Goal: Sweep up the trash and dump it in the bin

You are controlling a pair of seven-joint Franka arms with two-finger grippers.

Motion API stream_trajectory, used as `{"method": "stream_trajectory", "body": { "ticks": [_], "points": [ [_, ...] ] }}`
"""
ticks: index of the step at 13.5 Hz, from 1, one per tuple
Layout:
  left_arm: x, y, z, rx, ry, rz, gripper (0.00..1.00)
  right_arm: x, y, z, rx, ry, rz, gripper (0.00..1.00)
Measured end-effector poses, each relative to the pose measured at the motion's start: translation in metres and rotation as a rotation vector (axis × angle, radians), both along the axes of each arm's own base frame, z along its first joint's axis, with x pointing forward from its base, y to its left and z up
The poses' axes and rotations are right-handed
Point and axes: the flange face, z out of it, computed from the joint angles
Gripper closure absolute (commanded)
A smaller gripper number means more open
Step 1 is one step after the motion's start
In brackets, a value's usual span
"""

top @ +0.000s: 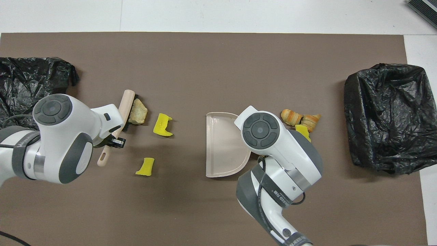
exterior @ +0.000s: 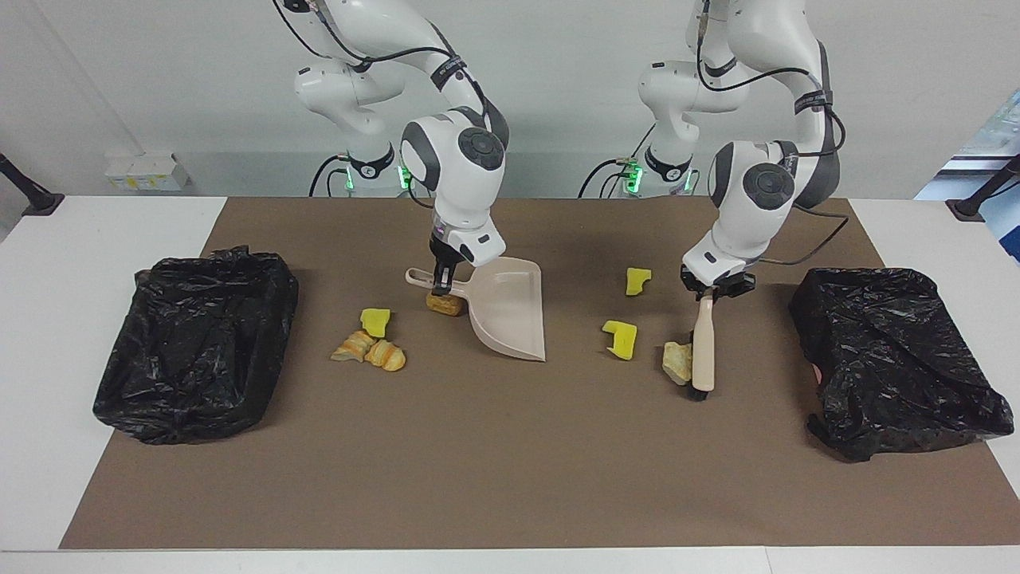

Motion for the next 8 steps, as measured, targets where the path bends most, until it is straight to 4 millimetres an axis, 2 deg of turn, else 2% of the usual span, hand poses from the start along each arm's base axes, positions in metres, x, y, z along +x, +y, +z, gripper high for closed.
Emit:
{"method": "stream_trajectory", "body": {
  "ticks": [2,6,8],
  "points": [
    [-0.014,-0.031,-0.001,-0.022,0.028,-0.029,1.00,0.000,0.000,-0.001,0.000,0.001,0.000,1.00],
    [-0.058,-0.113,0.006,-0.082,0.066,-0.026,1.00,0.000,0.000,-0.001,0.000,0.001,0.000,1.00],
    [-0.076,-0.144,0.009,-0.118,0.083,-0.025,1.00,0.000,0.000,-0.001,0.000,0.001,0.000,1.00]
  ]
}}
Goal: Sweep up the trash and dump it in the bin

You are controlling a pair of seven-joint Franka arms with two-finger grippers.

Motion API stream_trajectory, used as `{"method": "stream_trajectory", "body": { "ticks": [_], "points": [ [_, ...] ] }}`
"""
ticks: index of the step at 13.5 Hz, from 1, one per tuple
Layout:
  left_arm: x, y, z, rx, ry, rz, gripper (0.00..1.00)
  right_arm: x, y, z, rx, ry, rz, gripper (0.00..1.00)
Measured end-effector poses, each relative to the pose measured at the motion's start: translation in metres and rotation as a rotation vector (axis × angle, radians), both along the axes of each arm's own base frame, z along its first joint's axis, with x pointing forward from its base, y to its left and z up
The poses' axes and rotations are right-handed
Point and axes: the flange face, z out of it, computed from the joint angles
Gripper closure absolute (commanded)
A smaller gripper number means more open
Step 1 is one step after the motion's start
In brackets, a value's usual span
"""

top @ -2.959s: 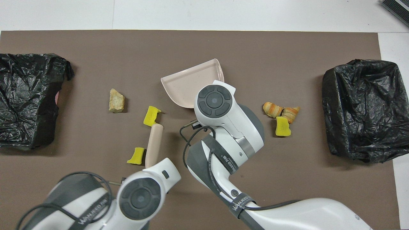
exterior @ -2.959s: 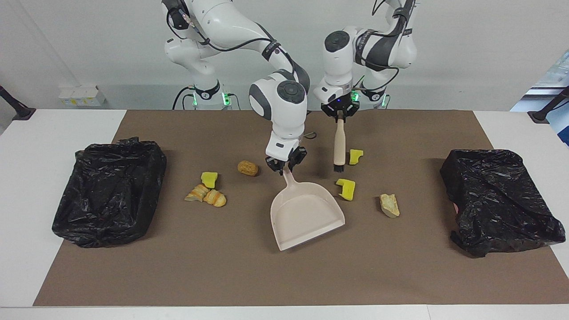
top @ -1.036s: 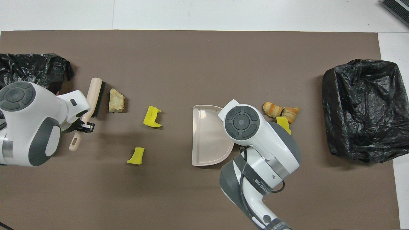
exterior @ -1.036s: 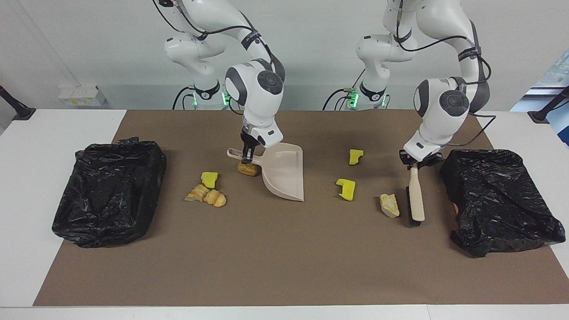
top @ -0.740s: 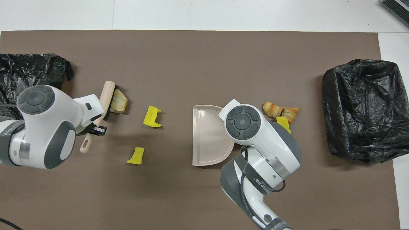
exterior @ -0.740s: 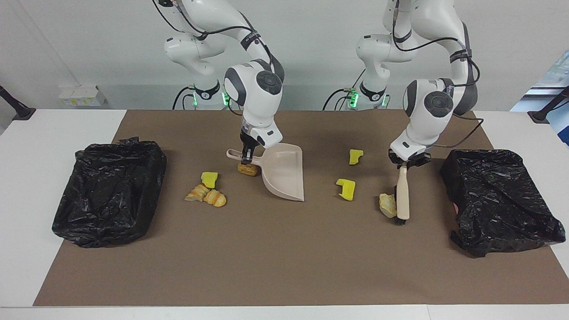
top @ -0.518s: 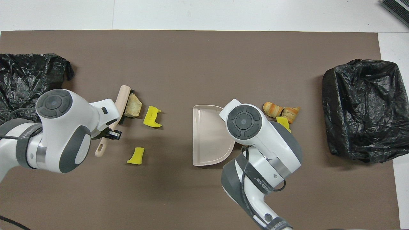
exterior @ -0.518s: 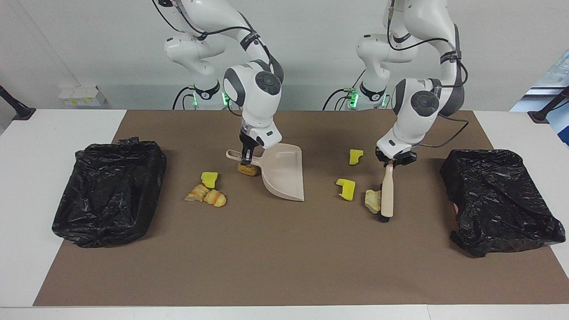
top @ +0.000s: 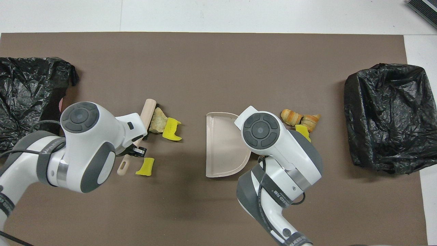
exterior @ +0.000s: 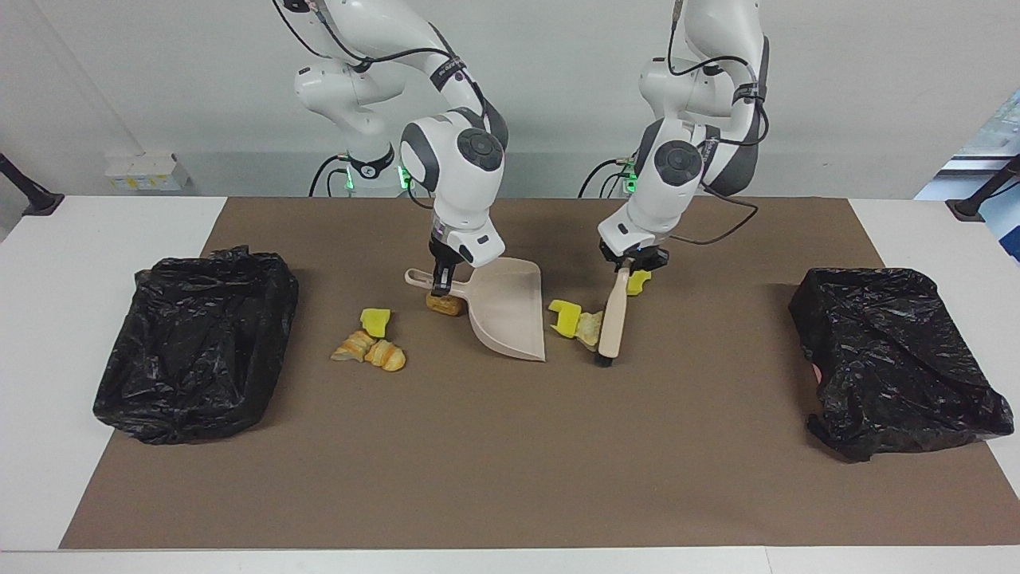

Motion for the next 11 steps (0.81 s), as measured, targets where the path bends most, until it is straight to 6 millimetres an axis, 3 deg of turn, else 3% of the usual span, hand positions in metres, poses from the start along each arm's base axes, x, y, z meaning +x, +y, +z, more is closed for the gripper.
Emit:
{"method": "stream_trajectory", "body": {
  "ticks": [5,7,11],
  "points": [
    [-0.048,-0.070,0.016,-0.056,0.027,0.022,1.00,0.000,0.000,0.000,0.000,0.000,0.000,1.00],
    [-0.054,-0.081,0.027,-0.059,0.015,0.065,1.00,0.000,0.000,0.000,0.000,0.000,0.000,1.00],
    [-0.046,-0.088,0.049,-0.099,0.036,0.274,1.00,0.000,0.000,-0.001,0.000,0.001,0.000,1.00]
  ]
}}
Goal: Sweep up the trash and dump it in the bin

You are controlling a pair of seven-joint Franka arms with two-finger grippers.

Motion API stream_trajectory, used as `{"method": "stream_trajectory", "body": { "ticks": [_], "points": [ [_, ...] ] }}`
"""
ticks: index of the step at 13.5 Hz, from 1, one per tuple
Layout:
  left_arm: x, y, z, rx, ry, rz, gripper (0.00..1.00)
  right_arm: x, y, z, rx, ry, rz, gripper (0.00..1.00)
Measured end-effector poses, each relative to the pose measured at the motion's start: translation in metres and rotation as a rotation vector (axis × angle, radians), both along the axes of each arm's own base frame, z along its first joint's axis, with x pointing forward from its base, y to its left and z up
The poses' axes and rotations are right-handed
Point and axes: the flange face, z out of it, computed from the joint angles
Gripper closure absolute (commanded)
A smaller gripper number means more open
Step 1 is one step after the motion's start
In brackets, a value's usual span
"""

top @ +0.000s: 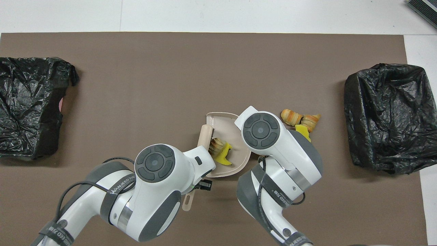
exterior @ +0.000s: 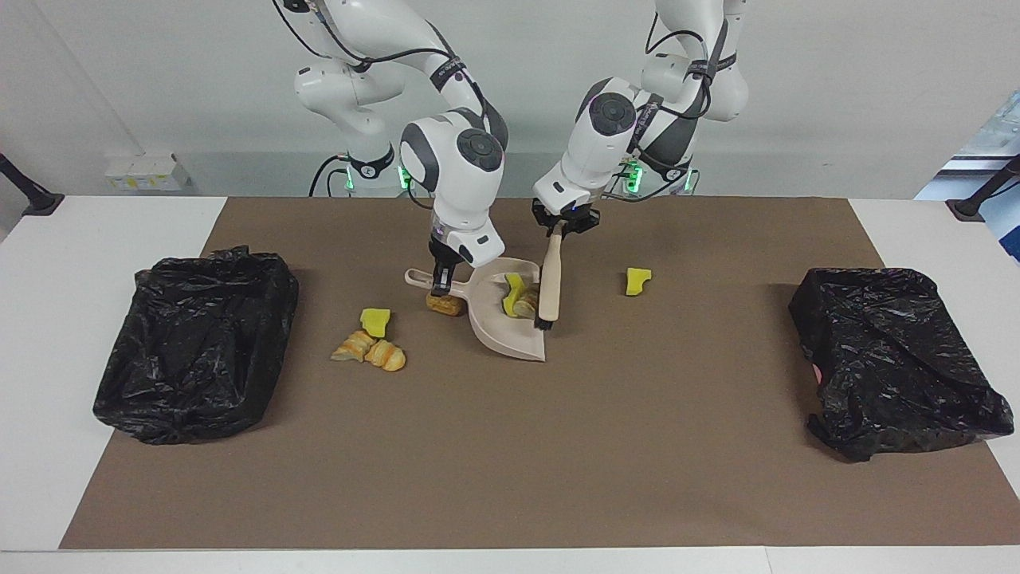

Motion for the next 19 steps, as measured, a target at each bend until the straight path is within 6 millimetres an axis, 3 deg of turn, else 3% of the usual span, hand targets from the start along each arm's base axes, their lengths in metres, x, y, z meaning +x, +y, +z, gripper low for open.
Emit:
{"method": "stream_trajectory", "body": {
  "ticks": [2,4,8,12,15,19],
  "points": [
    [0.002,0.001,0.010,-0.006,0.006,0.058,1.00,0.000,0.000,0.000,0.000,0.001,0.000,1.00],
    [0.000,0.016,0.019,0.019,0.055,0.082,1.00,0.000,0.000,-0.001,-0.001,0.001,0.000,1.00],
    [0.008,0.082,0.020,0.196,0.159,0.112,1.00,0.000,0.000,-0.001,-0.001,0.002,0.000,1.00],
    [0.011,0.140,0.009,0.355,0.207,0.256,1.00,-0.002,-0.001,-0.003,0.004,-0.003,0.002,1.00],
    [-0.016,0.165,-0.008,0.413,0.240,0.319,1.00,-0.004,-0.002,-0.011,0.017,-0.014,0.010,1.00],
    [-0.046,0.173,-0.034,0.449,0.222,0.441,1.00,-0.006,-0.001,-0.016,0.026,-0.020,0.017,1.00]
  ]
}}
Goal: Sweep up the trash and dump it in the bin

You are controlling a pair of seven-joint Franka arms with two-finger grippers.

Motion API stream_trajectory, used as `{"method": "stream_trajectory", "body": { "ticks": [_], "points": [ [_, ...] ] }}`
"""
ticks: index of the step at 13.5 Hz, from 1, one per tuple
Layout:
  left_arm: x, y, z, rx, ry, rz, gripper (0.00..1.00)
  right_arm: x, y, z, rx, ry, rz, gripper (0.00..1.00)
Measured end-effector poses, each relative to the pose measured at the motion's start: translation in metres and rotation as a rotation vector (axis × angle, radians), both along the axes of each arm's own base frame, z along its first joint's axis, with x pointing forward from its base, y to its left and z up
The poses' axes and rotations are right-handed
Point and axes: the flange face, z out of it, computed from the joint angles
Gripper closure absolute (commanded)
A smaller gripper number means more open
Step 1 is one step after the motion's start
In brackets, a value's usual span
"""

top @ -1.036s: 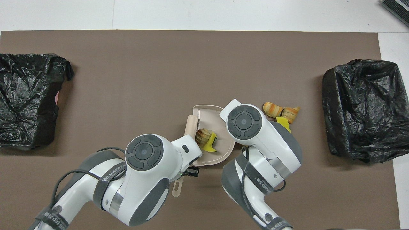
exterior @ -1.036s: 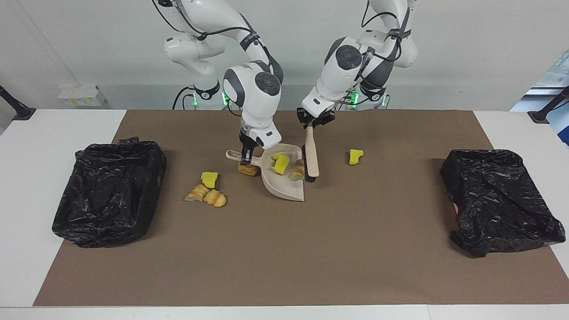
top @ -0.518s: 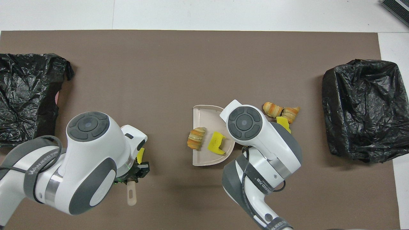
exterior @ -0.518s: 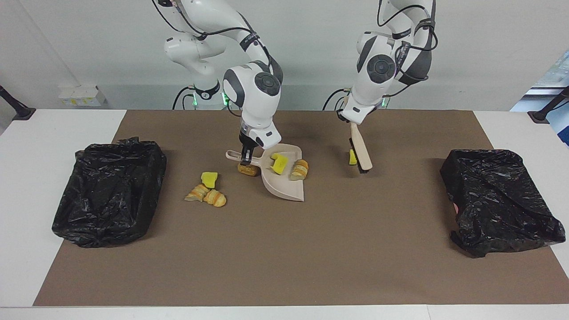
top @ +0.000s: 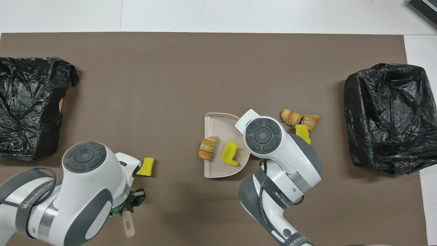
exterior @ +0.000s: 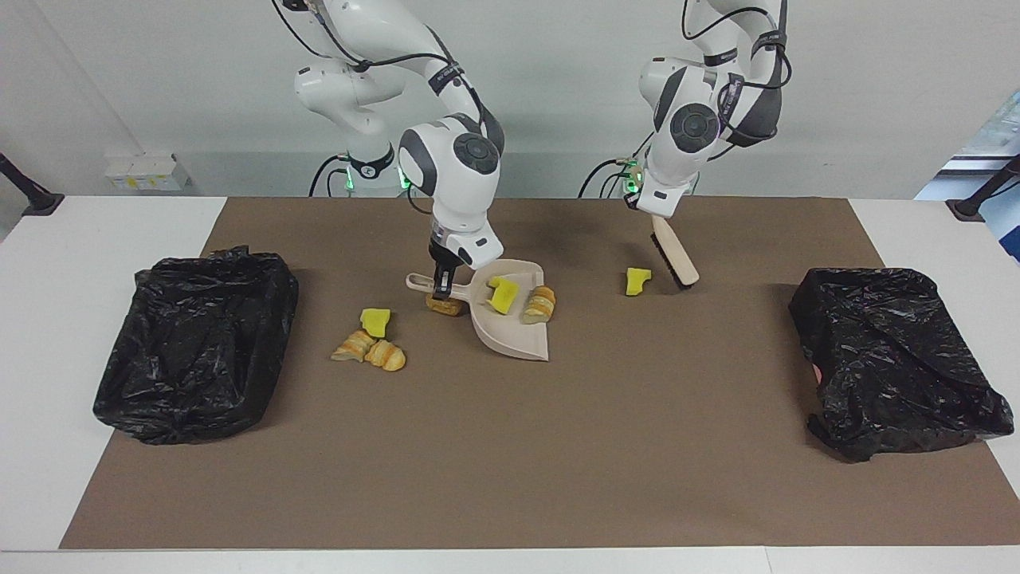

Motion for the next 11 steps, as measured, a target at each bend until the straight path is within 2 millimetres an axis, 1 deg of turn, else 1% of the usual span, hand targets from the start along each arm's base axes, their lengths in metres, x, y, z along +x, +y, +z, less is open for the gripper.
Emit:
{"method": "stream_trajectory", "body": {
  "ticks": [2,3,7,8,11],
  "points": [
    [-0.003,-0.005,-0.015,-0.001,-0.049,0.028,1.00,-0.001,0.003,-0.001,0.006,-0.006,0.007,1.00],
    [-0.001,-0.010,-0.019,-0.012,-0.080,0.028,1.00,-0.001,0.004,-0.001,0.006,-0.006,0.009,1.00],
    [0.018,-0.042,-0.036,-0.102,-0.212,0.031,1.00,-0.001,0.005,-0.001,0.015,-0.016,0.014,1.00],
    [0.022,-0.053,-0.040,-0.123,-0.231,0.030,1.00,-0.001,0.006,-0.002,0.017,-0.018,0.015,1.00],
    [0.033,-0.097,-0.045,-0.199,-0.271,0.025,1.00,-0.001,0.008,-0.007,0.029,-0.026,0.022,1.00]
  ]
}}
